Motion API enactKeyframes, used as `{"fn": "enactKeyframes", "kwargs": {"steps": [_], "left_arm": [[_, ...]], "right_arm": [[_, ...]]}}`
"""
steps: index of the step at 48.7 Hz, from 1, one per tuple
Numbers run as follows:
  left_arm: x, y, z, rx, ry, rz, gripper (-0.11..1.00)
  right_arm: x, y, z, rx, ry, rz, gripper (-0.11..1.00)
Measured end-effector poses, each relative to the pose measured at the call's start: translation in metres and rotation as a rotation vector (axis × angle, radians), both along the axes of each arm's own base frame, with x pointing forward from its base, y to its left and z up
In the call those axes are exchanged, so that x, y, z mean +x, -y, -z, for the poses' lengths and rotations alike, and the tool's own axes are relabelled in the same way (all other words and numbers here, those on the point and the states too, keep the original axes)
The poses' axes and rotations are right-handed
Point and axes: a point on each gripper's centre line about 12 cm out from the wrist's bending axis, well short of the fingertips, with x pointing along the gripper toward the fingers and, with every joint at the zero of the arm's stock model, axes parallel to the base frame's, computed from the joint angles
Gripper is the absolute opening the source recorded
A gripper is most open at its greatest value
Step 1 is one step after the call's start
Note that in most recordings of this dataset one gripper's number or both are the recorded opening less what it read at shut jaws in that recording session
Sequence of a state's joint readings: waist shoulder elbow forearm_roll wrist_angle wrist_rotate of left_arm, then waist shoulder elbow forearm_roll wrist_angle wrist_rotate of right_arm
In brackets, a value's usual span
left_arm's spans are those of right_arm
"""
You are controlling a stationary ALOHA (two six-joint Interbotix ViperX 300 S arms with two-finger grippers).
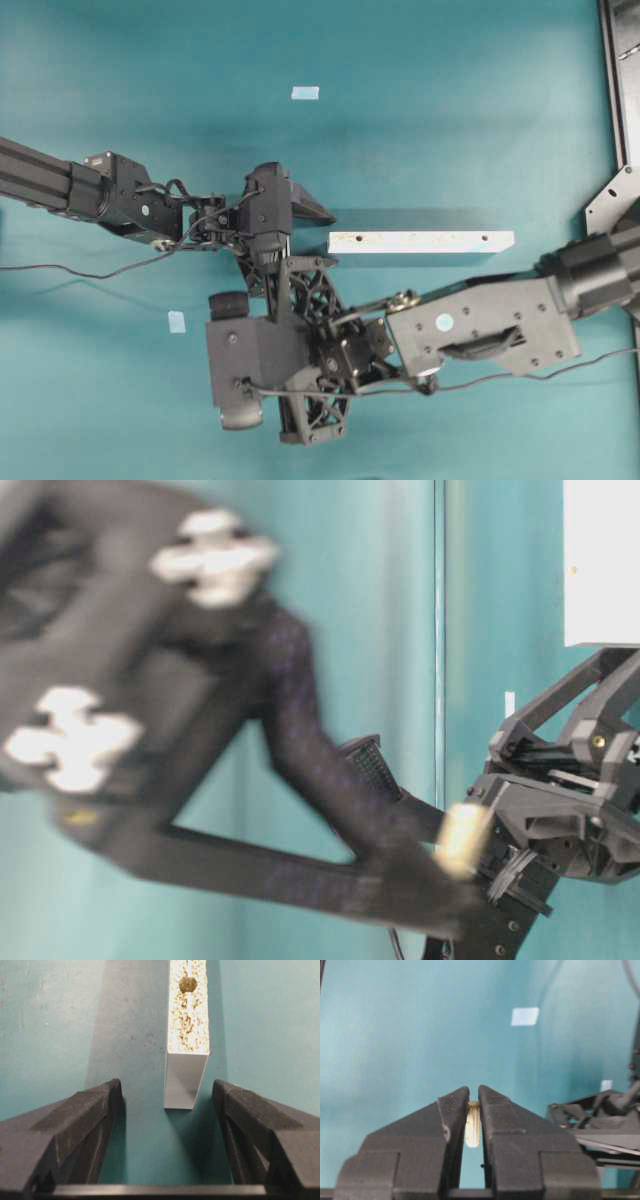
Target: Move the wooden board into place and insert the rod into its hole.
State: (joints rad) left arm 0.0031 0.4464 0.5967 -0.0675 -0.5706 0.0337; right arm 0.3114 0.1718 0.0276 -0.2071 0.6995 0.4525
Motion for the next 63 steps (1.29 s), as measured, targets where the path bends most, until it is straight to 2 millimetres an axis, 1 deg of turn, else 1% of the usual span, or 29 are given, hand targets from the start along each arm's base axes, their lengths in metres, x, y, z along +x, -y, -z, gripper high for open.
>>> {"fn": "enactKeyframes", "kwargs": {"steps": [6,9,14,23,27,33,39,43,54,63], "left_arm": [[0.0,0.0,0.001,0.0,-0.005,0.0,0.74],[0.0,0.0,0.001,-0.001,-0.008,0.0,0.74],[0.0,0.0,0.0,-0.001,-0.012,0.001,0.74],[0.001,0.0,-0.001,-0.001,-0.011,0.001,0.74],[0.002,0.0,-0.001,-0.002,-0.012,0.001,0.74],[0.003,0.0,-0.002,-0.003,-0.011,-0.001,0.74],[0.005,0.0,-0.003,-0.003,-0.017,0.0,0.74],[0.006,0.0,-0.003,-0.003,-0.023,0.0,0.74],[0.009,0.0,-0.009,-0.005,-0.018,0.0,0.74],[0.016,0.0,-0.016,-0.009,0.008,-0.002,0.74]], "right_arm": [[-0.003,0.013,-0.016,-0.004,0.044,0.016,0.1],[-0.008,0.022,-0.023,-0.003,0.077,0.022,0.1],[-0.018,0.033,-0.029,0.006,0.136,0.026,0.1],[-0.054,0.042,-0.034,0.063,0.29,-0.011,0.1],[-0.072,0.051,-0.033,0.086,0.361,-0.019,0.1],[-0.1,0.069,-0.026,0.112,0.447,-0.009,0.1],[-0.122,0.085,-0.015,0.124,0.505,0.009,0.1],[-0.134,0.098,-0.004,0.123,0.533,0.029,0.1],[-0.16,0.128,0.025,0.111,0.615,0.078,0.1],[-0.173,0.14,0.04,0.107,0.666,0.1,0.1]]}}
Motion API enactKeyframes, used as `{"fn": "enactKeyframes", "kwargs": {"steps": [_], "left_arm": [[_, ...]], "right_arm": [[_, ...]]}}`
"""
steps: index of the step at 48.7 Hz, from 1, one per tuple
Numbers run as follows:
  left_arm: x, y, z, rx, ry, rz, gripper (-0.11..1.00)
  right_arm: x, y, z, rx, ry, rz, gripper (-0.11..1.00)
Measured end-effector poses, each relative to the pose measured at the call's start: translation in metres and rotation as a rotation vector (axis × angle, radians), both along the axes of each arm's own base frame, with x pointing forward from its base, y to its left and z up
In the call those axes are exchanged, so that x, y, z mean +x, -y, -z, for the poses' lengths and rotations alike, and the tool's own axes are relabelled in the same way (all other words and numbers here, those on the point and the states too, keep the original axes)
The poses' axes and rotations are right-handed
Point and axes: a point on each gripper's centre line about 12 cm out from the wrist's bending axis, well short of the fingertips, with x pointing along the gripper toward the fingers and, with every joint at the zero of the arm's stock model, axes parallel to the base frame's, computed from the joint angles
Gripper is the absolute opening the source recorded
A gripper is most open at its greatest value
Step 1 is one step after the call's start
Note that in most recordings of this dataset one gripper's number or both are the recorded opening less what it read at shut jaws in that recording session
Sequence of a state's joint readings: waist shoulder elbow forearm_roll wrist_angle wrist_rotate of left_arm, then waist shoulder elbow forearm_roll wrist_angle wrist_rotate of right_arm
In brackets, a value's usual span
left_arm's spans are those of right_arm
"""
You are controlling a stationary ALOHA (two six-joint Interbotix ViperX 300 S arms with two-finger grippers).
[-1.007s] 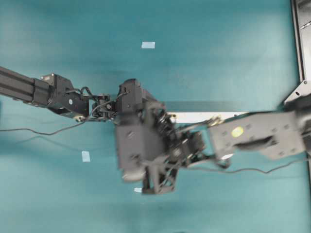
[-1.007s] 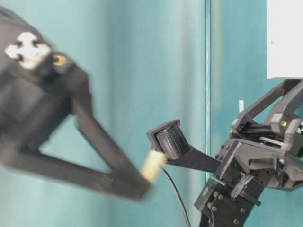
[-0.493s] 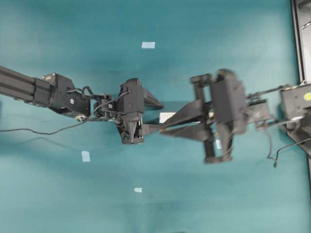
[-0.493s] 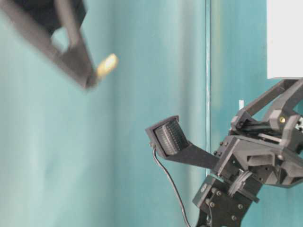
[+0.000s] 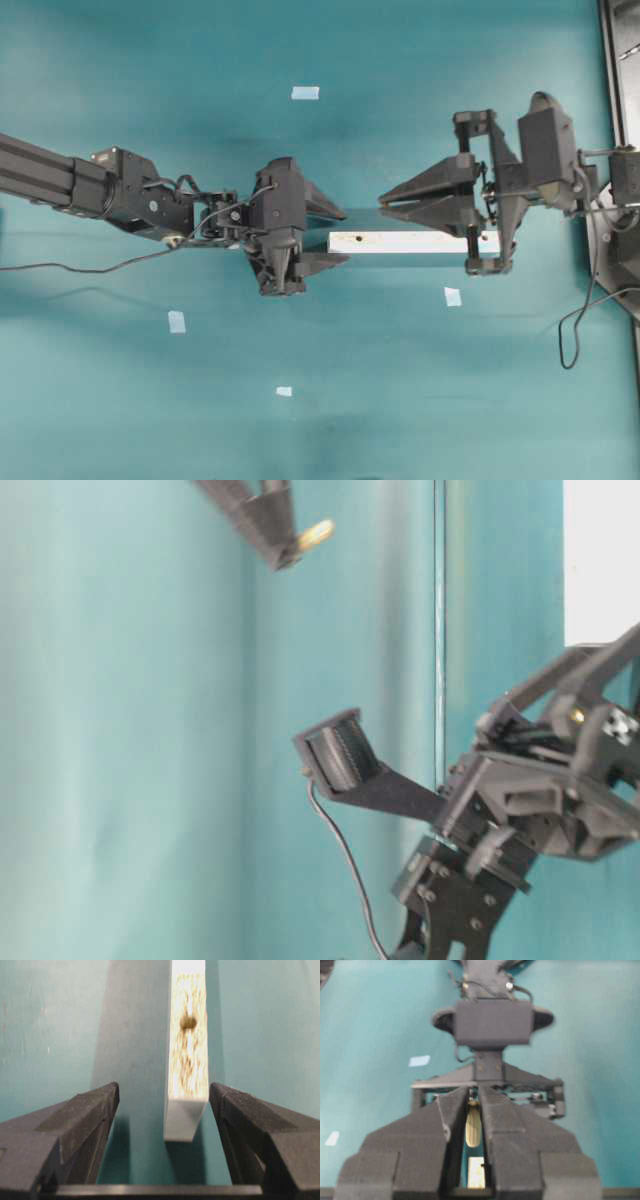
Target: Move the wooden board into place and insert the rod into its hole.
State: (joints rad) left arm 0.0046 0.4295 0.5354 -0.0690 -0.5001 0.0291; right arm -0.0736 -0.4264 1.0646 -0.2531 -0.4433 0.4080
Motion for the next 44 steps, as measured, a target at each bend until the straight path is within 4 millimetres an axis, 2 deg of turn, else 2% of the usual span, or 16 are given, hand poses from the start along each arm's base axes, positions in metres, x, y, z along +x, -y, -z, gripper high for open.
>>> {"fn": "enactKeyframes", "kwargs": {"steps": [10,19,23,33,44], "left_arm": [[0.014,-0.001,-0.013,-0.002,0.048,-0.003,0.71],[0.016,0.001,-0.015,-0.002,0.054,0.001,0.46],[0.016,0.004,-0.013,-0.002,0.049,0.007,0.39],[0.015,0.016,-0.003,-0.005,0.018,0.031,0.41],[0.015,0.017,0.001,-0.005,0.005,0.033,0.42]], "right_arm": [[-0.01,0.008,0.014,0.009,0.006,0.026,0.1],[-0.013,0.012,0.024,0.018,0.012,0.033,0.1],[-0.011,0.013,0.028,0.023,0.025,0.032,0.1],[-0.004,0.013,0.039,0.034,0.026,0.023,0.1],[0.003,0.014,0.041,-0.001,0.033,0.011,0.1]]}}
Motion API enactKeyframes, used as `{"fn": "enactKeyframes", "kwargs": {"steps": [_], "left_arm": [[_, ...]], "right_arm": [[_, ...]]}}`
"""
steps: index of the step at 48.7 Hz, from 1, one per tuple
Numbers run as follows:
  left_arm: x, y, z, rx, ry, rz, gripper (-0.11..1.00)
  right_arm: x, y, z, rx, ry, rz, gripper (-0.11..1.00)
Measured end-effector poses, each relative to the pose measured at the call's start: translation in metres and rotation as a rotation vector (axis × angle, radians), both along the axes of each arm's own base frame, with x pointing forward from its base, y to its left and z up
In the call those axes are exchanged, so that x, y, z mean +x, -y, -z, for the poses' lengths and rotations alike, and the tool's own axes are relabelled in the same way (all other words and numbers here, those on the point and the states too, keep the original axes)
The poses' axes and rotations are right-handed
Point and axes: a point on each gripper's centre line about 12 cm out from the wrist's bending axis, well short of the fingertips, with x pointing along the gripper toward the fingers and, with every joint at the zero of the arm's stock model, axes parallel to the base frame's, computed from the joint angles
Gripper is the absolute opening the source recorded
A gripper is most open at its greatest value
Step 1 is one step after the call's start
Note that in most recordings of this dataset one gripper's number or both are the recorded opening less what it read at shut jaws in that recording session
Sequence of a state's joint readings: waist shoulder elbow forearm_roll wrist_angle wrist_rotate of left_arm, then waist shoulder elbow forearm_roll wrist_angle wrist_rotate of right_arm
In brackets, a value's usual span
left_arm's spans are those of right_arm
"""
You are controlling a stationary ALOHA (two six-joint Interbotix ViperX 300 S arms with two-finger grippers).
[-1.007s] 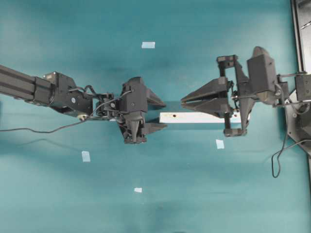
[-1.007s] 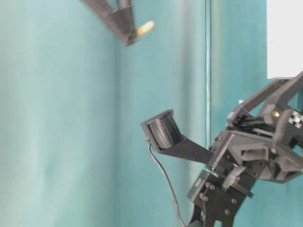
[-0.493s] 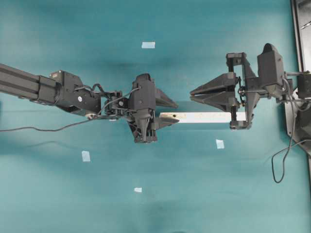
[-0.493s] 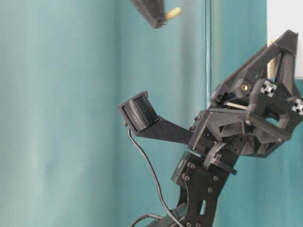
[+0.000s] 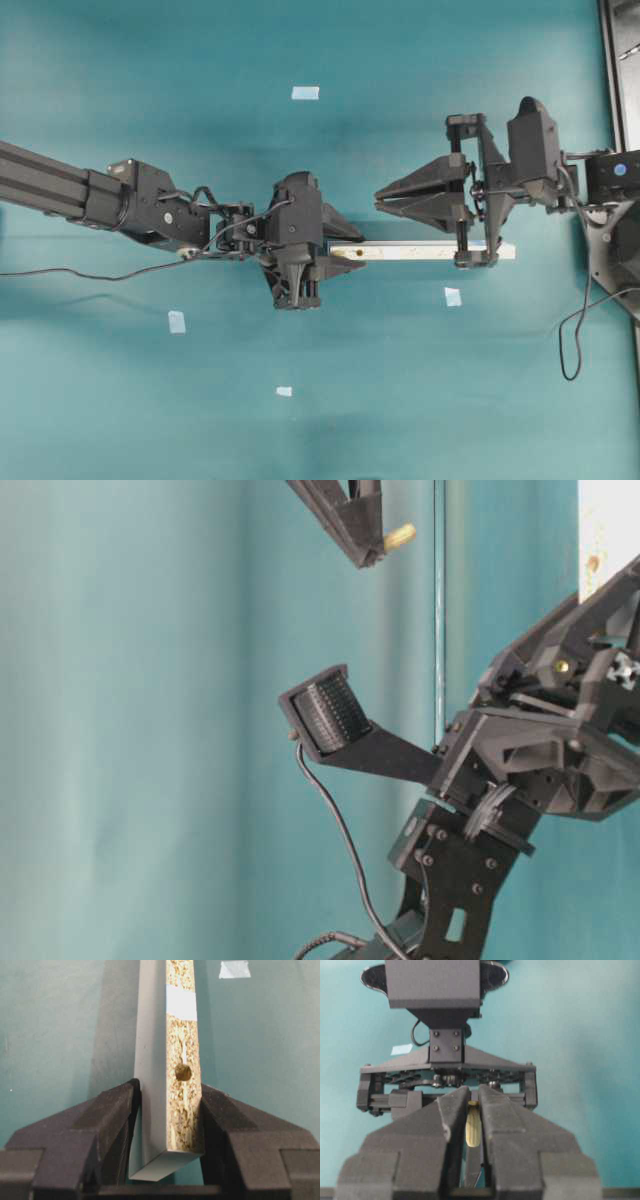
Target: Move the wooden board into place and insert the rod into its hole.
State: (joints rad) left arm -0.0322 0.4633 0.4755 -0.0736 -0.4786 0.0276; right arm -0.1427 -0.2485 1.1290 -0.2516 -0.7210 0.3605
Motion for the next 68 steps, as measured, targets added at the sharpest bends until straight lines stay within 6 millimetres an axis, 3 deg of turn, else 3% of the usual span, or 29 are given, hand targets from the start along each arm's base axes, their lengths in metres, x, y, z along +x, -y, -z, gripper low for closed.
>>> {"fn": "enactKeyframes", "kwargs": {"steps": [16,26,48,68], "left_arm": [[-0.013,-0.012,0.013,0.005,-0.046,-0.022,0.36],[-0.014,-0.015,0.013,0.01,-0.043,-0.025,0.23],[-0.014,-0.015,0.013,0.011,-0.032,-0.025,0.23],[-0.014,-0.015,0.013,0.009,-0.035,-0.026,0.23]], "right_arm": [[0.002,0.001,-0.001,-0.014,0.006,-0.001,0.1],[0.003,0.001,0.003,-0.01,-0.007,-0.001,0.1],[0.013,-0.001,0.024,0.02,0.025,-0.021,0.1],[0.02,0.0,0.057,0.023,0.024,-0.028,0.1]]}}
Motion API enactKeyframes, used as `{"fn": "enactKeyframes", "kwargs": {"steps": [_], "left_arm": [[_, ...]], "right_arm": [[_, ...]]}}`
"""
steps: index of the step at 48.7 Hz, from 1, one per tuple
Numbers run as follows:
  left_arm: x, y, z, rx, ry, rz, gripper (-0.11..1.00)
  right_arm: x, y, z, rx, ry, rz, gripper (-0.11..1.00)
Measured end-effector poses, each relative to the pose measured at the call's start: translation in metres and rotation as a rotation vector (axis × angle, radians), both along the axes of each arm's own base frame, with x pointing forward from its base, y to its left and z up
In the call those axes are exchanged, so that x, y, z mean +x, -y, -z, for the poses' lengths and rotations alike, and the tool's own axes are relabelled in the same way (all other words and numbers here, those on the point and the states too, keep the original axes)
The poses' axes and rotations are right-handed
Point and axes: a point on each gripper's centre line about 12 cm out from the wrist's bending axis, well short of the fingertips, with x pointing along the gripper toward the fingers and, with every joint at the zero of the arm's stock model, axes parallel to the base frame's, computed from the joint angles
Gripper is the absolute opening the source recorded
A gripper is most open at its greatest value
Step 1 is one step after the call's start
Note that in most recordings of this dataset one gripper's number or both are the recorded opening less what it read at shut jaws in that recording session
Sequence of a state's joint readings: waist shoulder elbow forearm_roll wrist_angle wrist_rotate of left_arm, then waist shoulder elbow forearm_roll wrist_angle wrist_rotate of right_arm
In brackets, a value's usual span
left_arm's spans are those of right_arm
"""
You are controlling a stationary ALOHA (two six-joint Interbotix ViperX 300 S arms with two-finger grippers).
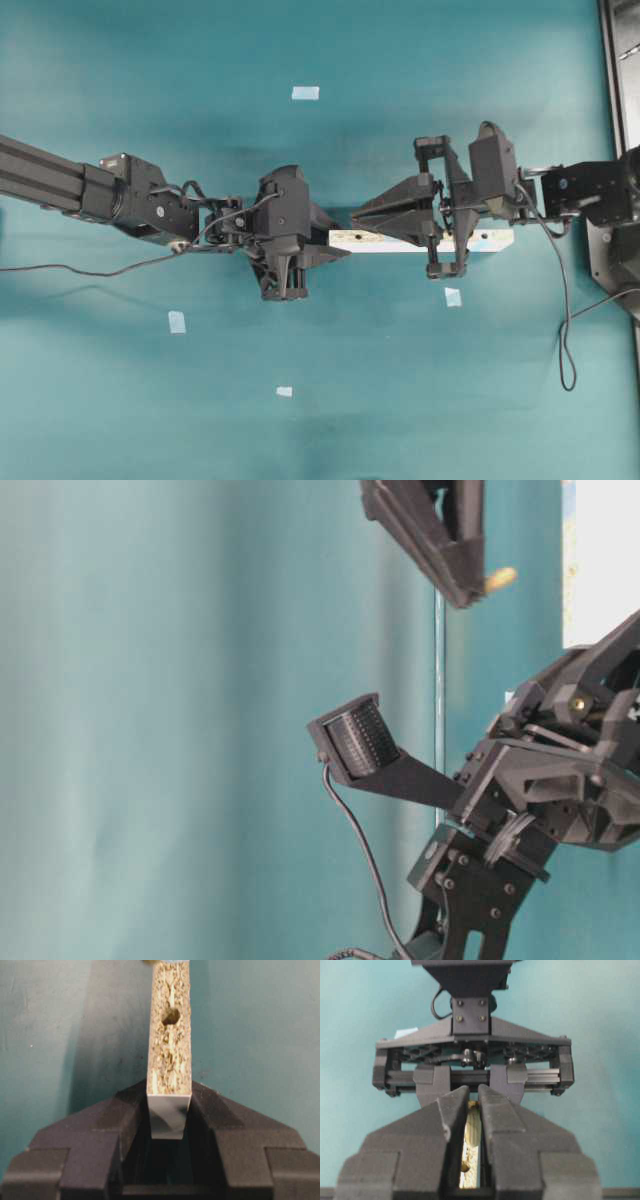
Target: Move the wooden board into place and insert the rod into its hole.
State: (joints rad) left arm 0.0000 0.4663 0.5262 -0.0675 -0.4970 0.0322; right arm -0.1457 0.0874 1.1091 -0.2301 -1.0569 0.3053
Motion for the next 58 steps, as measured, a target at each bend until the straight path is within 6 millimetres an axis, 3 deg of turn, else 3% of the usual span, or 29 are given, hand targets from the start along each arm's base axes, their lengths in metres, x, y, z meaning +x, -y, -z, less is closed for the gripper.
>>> {"fn": "enactKeyframes", "kwargs": {"steps": [58], "left_arm": [[-0.001,0.0,0.001,0.001,-0.005,0.001,0.23]], "right_arm": [[0.004,-0.006,0.02,-0.001,-0.047,-0.014,0.1]]}}
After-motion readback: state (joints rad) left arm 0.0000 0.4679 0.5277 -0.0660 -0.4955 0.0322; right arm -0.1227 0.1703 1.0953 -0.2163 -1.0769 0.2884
